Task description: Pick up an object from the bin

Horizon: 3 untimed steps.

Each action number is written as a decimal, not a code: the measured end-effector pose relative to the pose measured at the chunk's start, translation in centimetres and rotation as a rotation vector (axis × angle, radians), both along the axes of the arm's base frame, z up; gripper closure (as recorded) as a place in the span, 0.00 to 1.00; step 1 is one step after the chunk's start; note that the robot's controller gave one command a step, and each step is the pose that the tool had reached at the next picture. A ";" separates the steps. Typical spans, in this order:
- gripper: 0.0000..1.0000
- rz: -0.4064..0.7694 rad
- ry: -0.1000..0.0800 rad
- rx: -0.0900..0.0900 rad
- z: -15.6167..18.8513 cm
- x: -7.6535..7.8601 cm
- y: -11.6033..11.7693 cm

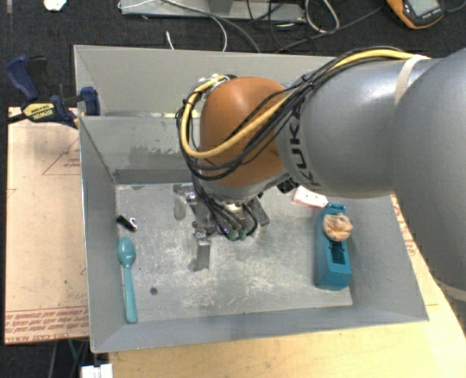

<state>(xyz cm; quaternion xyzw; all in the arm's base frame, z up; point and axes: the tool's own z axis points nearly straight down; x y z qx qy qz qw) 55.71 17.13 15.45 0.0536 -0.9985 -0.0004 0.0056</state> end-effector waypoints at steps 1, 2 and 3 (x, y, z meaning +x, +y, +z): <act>0.00 0.031 -0.018 0.004 -2.5 1.5 -3.9; 0.00 0.163 -0.022 0.008 -4.9 4.4 -6.1; 0.00 0.158 -0.019 0.006 -7.9 8.3 -12.1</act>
Offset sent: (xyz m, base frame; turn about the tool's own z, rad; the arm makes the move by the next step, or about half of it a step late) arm 0.0501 -0.0658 -0.0509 -0.1729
